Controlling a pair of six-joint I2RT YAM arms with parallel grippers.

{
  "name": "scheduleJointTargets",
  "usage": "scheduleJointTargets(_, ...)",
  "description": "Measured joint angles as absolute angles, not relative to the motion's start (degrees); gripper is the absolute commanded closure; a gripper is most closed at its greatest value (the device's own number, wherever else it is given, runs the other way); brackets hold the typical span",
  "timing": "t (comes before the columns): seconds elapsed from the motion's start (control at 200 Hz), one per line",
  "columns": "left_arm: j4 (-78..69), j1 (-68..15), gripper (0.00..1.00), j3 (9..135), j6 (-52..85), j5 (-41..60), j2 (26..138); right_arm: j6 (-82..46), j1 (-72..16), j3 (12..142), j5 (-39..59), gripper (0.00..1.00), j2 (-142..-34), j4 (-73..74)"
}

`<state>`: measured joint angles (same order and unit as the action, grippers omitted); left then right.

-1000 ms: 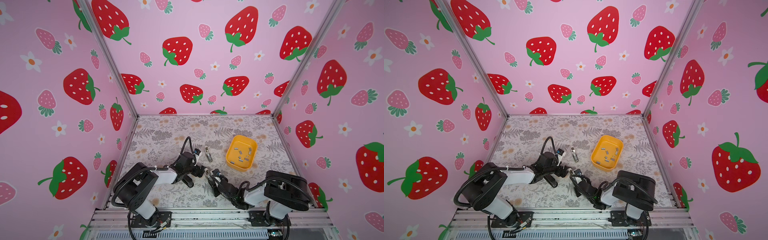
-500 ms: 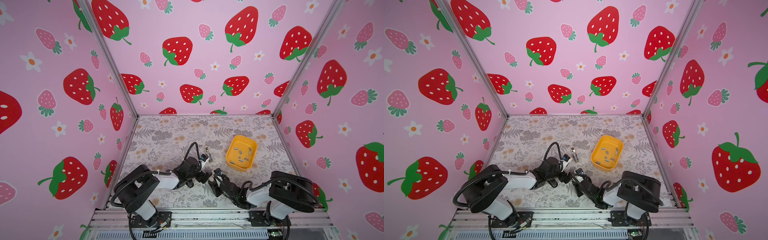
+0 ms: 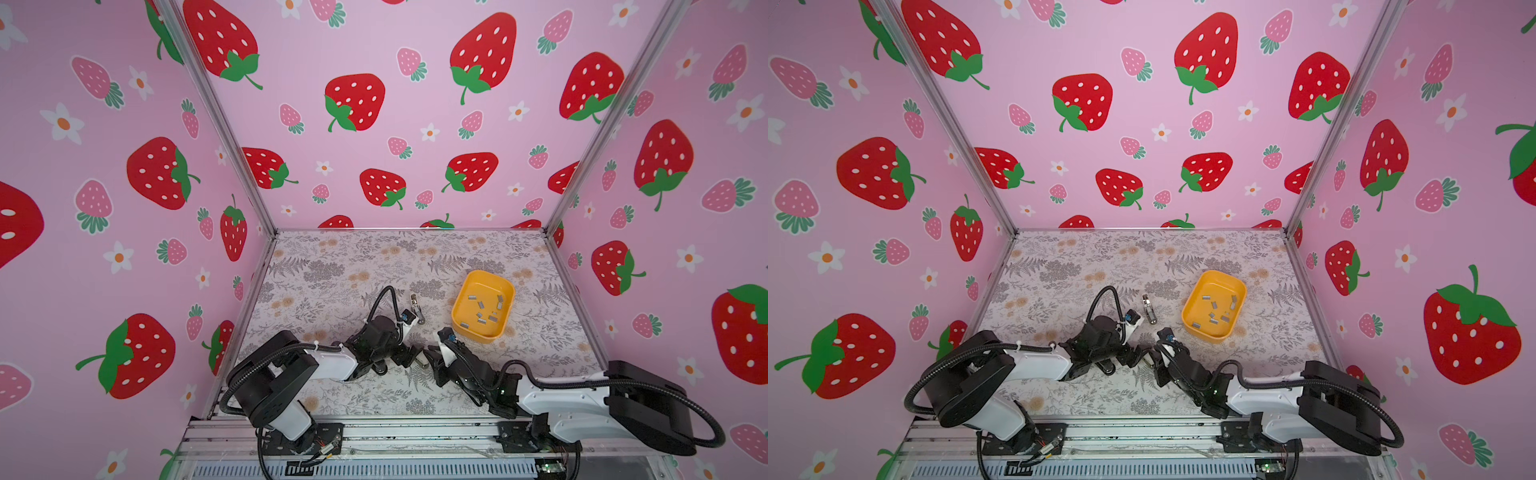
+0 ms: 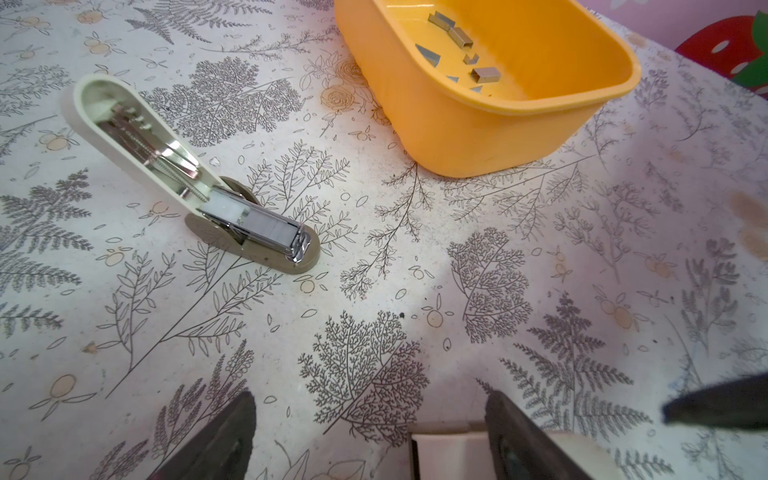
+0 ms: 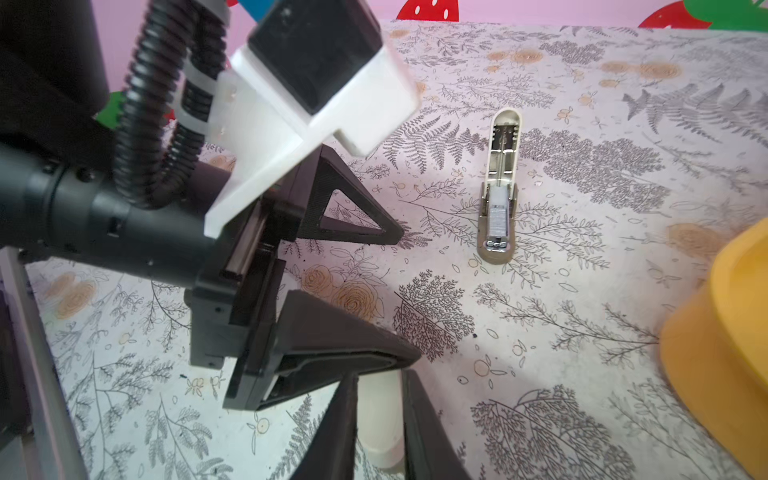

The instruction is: Load the staples into the stapler

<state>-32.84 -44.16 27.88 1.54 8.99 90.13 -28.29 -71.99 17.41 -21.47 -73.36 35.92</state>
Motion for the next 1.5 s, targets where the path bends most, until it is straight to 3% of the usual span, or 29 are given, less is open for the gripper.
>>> scheduleJointTargets(0.16, -32.73, -44.38, 0.13, 27.81, 1.3, 7.55, 90.15, -28.71, -71.83, 17.63, -20.43, 0.89, -82.81, 39.16)
scheduleJointTargets(0.37, -33.26, -44.49, 0.13, 27.35, 1.3, 6.42, 90.41, -31.46, -72.79, 14.92, -22.74, 0.91, -91.61, 54.46)
scheduleJointTargets(0.5, -33.39, -44.53, 0.12, 27.35, 1.37, 5.93, 90.43, -32.42, -73.38, 14.57, -23.33, 0.82, -91.42, 55.96)
scheduleJointTargets(0.635, -32.03, -44.12, 0.1, 28.08, 2.2, 4.91, 89.95, -31.97, -73.25, 17.34, -24.03, 0.71, -84.79, 45.04)
scheduleJointTargets(0.875, -27.51, -38.06, 0.09, 32.16, 5.91, 3.88, 86.13, -30.26, -68.34, 26.3, -24.03, 0.62, -76.62, 31.7)
scheduleJointTargets(0.996, -26.59, -33.91, 0.09, 34.63, 8.99, 3.03, 85.86, -28.58, -63.9, 29.41, -21.5, 0.49, -80.6, 29.82)
scheduleJointTargets(1.216, -22.35, -28.1, 0.09, 41.39, 14.63, 1.91, 90.74, -25.63, -58.57, 35.48, -15.88, 0.49, -94.06, 26.72)
scheduleJointTargets(1.261, -21.91, -27.27, 0.09, 42.35, 15.31, 1.93, 91.9, -25.39, -57.93, 36.29, -15.09, 0.45, -95.68, 26.41)
scheduleJointTargets(1.501, -17.91, -25.71, 0.09, 48.69, 16.01, 2.7, 99.77, -23.68, -55.27, 40.07, -13.45, 0.45, -102.98, 27.77)
